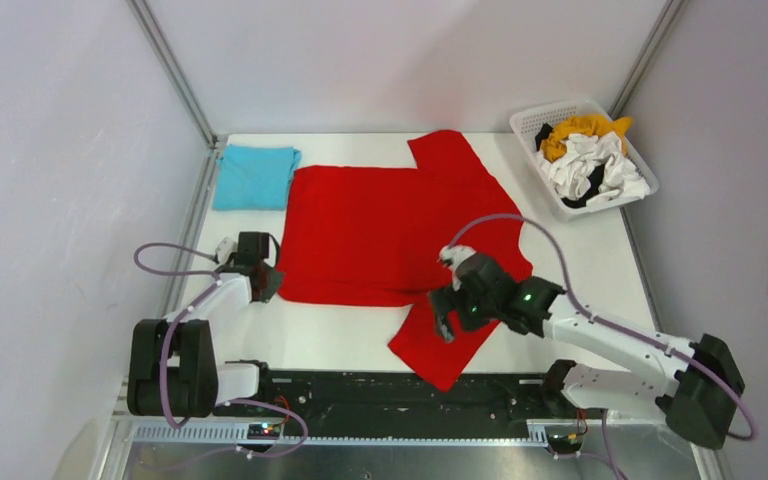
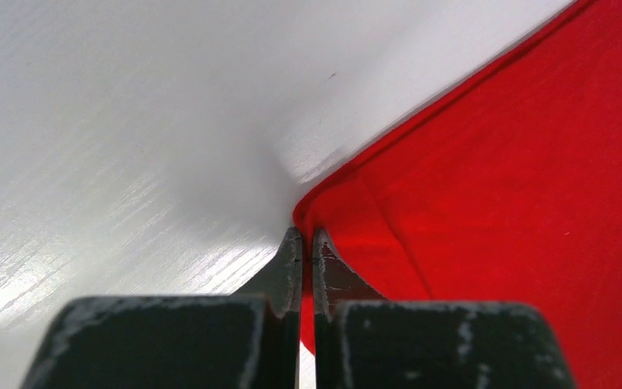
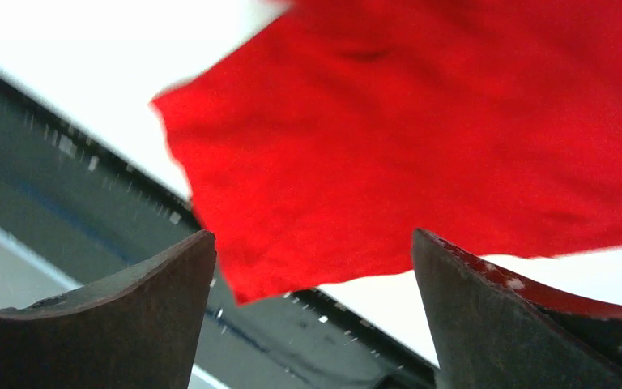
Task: Fold and stack the t-shirts
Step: Grab the side of the flattened tshirt closest away from the robot with both arms
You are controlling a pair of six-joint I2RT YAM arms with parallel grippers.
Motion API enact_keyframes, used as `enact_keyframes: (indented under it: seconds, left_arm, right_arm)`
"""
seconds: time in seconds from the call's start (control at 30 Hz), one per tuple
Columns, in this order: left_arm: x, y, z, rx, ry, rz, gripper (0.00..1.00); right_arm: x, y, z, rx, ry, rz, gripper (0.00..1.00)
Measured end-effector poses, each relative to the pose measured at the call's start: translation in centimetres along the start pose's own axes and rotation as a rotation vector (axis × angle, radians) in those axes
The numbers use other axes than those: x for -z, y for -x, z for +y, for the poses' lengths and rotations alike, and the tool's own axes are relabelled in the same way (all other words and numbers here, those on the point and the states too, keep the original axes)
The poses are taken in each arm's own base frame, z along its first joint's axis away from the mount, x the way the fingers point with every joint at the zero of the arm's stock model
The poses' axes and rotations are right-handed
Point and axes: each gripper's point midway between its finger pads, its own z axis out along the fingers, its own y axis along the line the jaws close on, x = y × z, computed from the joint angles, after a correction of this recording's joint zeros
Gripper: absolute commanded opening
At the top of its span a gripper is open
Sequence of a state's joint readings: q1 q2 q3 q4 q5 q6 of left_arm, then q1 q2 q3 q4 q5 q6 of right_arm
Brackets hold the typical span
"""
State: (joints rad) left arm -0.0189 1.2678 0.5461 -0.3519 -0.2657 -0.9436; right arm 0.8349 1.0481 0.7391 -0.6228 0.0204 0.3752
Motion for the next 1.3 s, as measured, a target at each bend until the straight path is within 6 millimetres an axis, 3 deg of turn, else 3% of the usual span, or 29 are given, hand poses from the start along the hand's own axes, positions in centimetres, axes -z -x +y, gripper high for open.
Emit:
enact_keyframes:
  seconds: [0.13, 0.2, 0.27, 0.4, 0.53, 0.67, 0.73, 0.9, 1.03, 1.13, 1.3]
  left_arm:
    - [0.1, -0.1, 0.1, 0.001, -0.002, -0.002, 0.00]
    - [0.1, -0.1, 0.1, 0.000, -0.003, -0.001, 0.00]
    - [0.1, -0.1, 0.1, -0.001, -0.003, 0.001, 0.00]
    - [0.0, -0.1, -0.1, -0.002, -0.004, 0.005, 0.00]
    - [0.0, -0.1, -0.1, -0.002, -0.004, 0.005, 0.00]
    - [0.0, -0.1, -0.1, -0.002, -0.004, 0.004, 0.00]
    - [0.0, -0.1, -0.1, -0.002, -0.004, 0.004, 0.00]
    - [0.0, -0.1, -0.1, -0.002, -0.004, 0.004, 0.00]
    - [0.2, -0.1, 0.0, -0.003, -0.004, 0.007, 0.00]
    - [0.6, -0.2, 0.3, -0.001, -0.006, 0.006, 0.00]
    - [1.8, -0.9, 1.9, 0.004, -0.007, 0.002, 0.00]
  right_arm:
    - [-0.5, -4.9, 6.1, 0.220, 0.160, 0.142, 0.88]
    - [-0.9, -7.1, 7.9, 0.290, 0.207, 0.208, 0.85]
    - [-1.6, -8.7, 8.6, 0.318, 0.207, 0.259, 0.79]
    - [-3.4, -10.7, 7.6, 0.314, 0.107, 0.331, 0.72]
    - [-4.4, -11.5, 6.7, 0.314, 0.023, 0.347, 0.68]
    - [-5.0, -11.0, 6.6, 0.301, -0.030, 0.316, 0.59]
    - [-5.4, -10.5, 6.5, 0.281, -0.063, 0.294, 0.50]
    - [-6.0, -9.8, 6.7, 0.237, -0.103, 0.260, 0.13]
    - [-5.8, -9.9, 7.3, 0.235, -0.084, 0.256, 0.00]
    - [-4.8, -10.2, 7.1, 0.242, -0.069, 0.276, 0.00]
    - [-1.4, -11.3, 8.2, 0.246, 0.042, 0.342, 0.00]
